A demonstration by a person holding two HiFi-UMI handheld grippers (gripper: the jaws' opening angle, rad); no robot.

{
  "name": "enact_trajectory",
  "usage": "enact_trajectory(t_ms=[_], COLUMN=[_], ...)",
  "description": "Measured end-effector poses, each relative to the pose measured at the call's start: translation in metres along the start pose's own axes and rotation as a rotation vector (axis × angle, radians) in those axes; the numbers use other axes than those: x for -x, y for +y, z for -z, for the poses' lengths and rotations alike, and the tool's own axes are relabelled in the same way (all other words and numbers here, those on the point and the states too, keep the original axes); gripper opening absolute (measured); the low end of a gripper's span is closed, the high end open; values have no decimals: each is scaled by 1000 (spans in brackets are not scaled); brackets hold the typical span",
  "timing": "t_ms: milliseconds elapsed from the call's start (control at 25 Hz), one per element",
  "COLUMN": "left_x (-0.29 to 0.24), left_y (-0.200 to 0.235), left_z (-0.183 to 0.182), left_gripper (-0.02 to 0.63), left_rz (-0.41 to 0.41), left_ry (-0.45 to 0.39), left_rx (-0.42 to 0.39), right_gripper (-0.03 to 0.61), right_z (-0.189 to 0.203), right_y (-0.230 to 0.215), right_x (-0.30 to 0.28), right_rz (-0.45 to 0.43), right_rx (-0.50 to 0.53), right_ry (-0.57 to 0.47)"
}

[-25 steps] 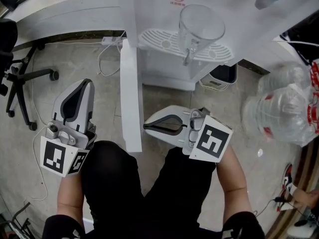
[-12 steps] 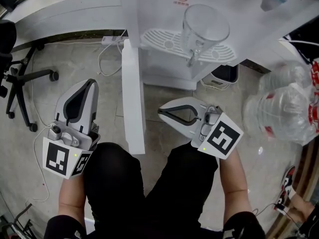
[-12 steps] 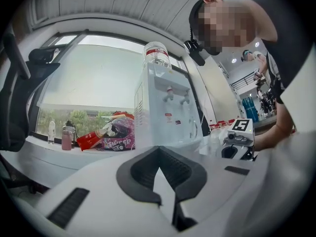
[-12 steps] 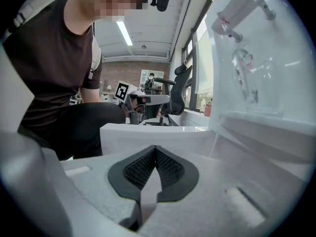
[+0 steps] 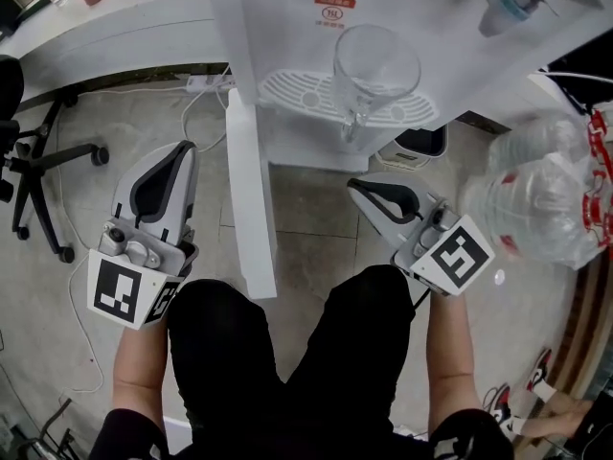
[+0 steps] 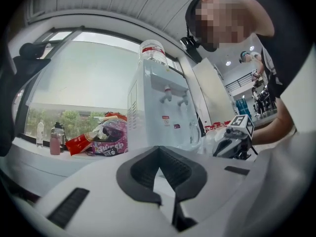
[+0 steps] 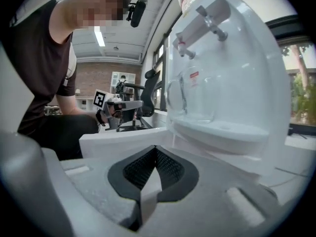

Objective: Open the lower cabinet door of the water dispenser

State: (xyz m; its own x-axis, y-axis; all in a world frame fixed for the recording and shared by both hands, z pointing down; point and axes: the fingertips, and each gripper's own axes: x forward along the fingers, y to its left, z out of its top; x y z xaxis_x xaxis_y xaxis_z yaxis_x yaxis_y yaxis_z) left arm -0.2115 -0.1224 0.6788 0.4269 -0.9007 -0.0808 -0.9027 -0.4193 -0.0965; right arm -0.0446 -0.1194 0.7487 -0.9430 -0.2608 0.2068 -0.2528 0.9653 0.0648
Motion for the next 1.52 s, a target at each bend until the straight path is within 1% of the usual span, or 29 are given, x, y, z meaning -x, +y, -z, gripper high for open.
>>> enact_trajectory(t_ms=[80,160,200,280,320,360,400,440,520,680,800,920,1040,1120,1360,1520], left_x=[-13,-23,-27,-31,-34,-38,-42,-45,-48,-47,-51,-54,-57,-61,-76,-85], left_y=[4,10,12,14,12,10,8,5,-3,-15,-20,-28,-37,-41,-40,-44], left_z=[-1,-11,-20,-37,-42,-48,-55,-63,-79,-111,-134,-158,-189,-208,-264,-292], left_gripper=[8,8,8,8,8,8,8,8,8,8,8,8,8,8,8,8], left_rz=[26,41,41,38,41,46,49,53,61,82,90,94,102,109,104,118], left_ry=[1,-17,-50,-118,-123,-112,-97,-83,-62,-16,-8,5,16,32,57,76], left_rx=[-3,-20,-41,-63,-57,-44,-29,-17,3,21,35,60,73,83,115,134], right_gripper=[5,5,5,5,5,5,5,5,5,5,5,4,5,5,5,5], right_z=[0,-6,-10,-24,-34,-44,-55,-65,-83,-119,-146,-175,-205,-224,-291,-323], right_y=[-17,-32,-41,-59,-65,-68,-68,-66,-63,-68,-77,-74,-69,-69,-76,-80], right_x=[13,28,38,63,76,86,93,96,100,103,109,115,123,132,147,156], right_rz=[101,209,278,457,543,607,646,668,685,706,726,719,705,710,712,719], right_rx=[-28,-76,-97,-123,-131,-133,-126,-110,-85,-117,-127,-132,-121,-130,-133,-147], right_ry=[33,26,21,-4,-22,-37,-44,-40,-21,-35,-40,-32,-9,5,27,36])
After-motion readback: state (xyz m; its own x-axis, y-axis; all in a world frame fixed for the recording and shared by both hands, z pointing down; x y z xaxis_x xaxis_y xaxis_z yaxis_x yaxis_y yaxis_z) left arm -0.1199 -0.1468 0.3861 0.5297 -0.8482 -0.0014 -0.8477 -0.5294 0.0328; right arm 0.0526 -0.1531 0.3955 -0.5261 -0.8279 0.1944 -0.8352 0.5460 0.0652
